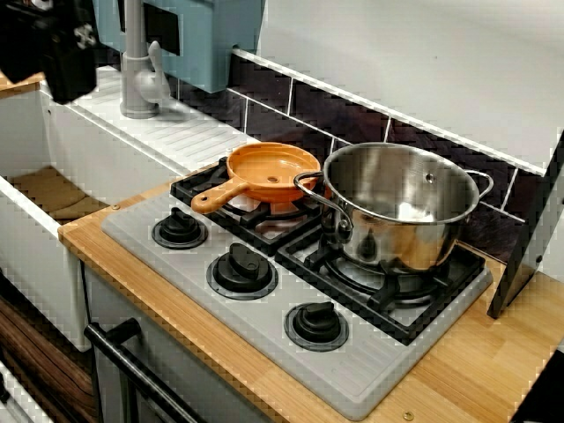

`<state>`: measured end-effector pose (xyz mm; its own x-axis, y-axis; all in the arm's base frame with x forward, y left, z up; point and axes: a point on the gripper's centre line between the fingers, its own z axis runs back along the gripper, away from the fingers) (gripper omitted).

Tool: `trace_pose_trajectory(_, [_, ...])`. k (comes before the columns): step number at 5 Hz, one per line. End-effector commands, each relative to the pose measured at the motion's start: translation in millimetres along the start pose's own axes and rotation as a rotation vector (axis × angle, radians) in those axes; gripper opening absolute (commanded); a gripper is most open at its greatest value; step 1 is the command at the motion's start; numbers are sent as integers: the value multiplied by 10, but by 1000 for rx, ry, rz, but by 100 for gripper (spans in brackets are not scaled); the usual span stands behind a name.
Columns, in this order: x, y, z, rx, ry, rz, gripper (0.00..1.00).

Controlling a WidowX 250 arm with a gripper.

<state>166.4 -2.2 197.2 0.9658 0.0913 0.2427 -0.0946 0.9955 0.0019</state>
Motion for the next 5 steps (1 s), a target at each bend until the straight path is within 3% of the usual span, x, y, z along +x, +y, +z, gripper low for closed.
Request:
trace_pose_trajectory(1, [555, -107, -329, 89, -134, -49, 100])
trace_pose_trajectory(3, [889, -256, -373, 52, -106, -67, 100])
trace_pose_trajectory(4, [977, -221, -393, 35, -60, -69, 100])
trace_pose_trajectory(5, [977, -221, -393, 35, -60, -69, 100])
